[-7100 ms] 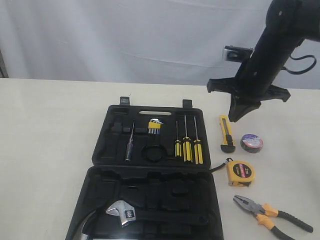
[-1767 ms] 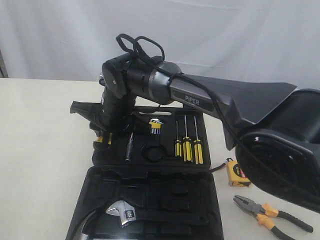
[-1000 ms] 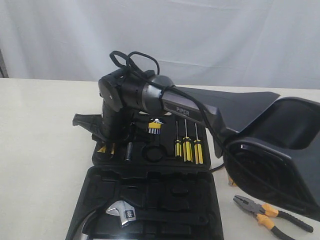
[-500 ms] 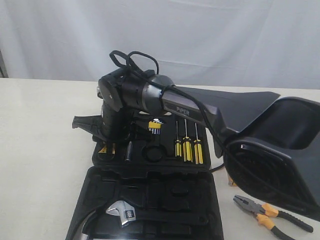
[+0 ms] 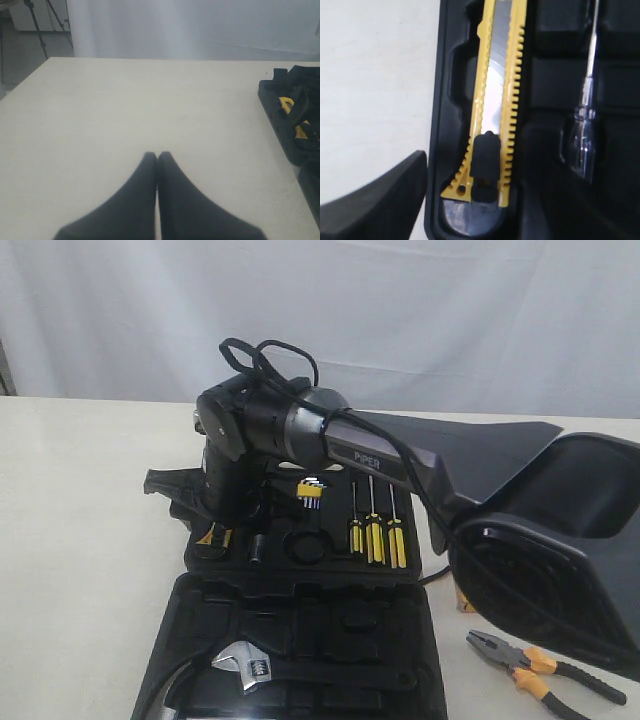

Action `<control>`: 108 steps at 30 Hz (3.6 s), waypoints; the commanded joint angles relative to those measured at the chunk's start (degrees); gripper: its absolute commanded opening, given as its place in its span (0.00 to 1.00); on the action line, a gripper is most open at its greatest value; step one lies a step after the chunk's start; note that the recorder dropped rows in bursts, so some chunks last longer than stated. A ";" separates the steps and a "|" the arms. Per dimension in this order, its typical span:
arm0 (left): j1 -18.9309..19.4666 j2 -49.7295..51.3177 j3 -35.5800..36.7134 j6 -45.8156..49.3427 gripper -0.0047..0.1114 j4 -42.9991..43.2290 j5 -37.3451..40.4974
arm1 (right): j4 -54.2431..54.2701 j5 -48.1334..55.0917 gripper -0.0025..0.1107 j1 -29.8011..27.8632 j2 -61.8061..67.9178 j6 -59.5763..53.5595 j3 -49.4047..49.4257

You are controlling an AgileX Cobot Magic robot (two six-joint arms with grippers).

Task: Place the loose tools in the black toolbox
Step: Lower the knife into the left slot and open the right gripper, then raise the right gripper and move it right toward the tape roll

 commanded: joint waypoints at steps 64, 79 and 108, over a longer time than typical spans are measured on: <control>-0.27 -0.07 0.15 -0.33 0.04 0.00 -0.31 | -13.76 -11.95 0.02 -0.46 3.53 -7.36 -0.05; -0.27 -0.07 0.15 -0.33 0.04 0.00 -0.31 | -8.78 2.41 0.02 0.47 -8.71 -24.06 -0.05; -0.27 -0.07 0.15 -0.33 0.04 0.00 -0.31 | 0.69 19.27 0.02 -13.30 -43.95 -44.79 17.84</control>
